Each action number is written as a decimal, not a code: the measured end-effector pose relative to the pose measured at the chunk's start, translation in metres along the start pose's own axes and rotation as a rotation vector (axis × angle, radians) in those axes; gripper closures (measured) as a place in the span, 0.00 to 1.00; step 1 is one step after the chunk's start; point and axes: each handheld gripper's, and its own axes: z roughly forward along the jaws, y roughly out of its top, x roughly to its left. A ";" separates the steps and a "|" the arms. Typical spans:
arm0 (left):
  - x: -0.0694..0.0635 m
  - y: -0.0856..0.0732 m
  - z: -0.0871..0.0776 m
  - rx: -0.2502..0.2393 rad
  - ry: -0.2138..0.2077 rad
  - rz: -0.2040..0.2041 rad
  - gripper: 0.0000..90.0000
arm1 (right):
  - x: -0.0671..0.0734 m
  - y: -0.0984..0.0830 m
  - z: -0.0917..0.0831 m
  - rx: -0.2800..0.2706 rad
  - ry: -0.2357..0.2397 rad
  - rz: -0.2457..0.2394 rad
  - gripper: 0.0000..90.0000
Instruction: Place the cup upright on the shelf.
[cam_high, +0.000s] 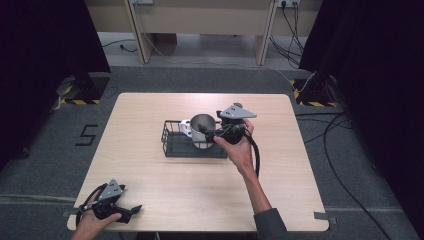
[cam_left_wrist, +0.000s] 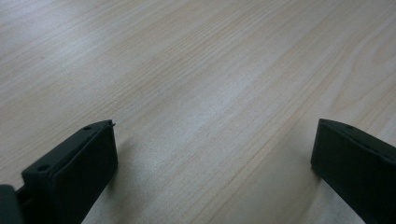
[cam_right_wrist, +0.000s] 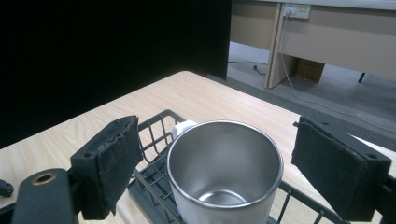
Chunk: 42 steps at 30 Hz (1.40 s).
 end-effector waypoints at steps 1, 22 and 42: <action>0.000 0.000 0.000 0.000 0.000 0.000 0.00 | 0.000 0.000 -0.001 -0.002 0.001 0.000 0.17; 0.000 0.000 0.000 -0.002 0.001 0.000 0.00 | 0.009 -0.009 -0.020 -0.007 0.022 -0.004 0.17; 0.000 0.000 0.000 -0.002 0.001 0.000 0.00 | 0.009 -0.029 -0.044 -0.015 0.021 0.019 0.17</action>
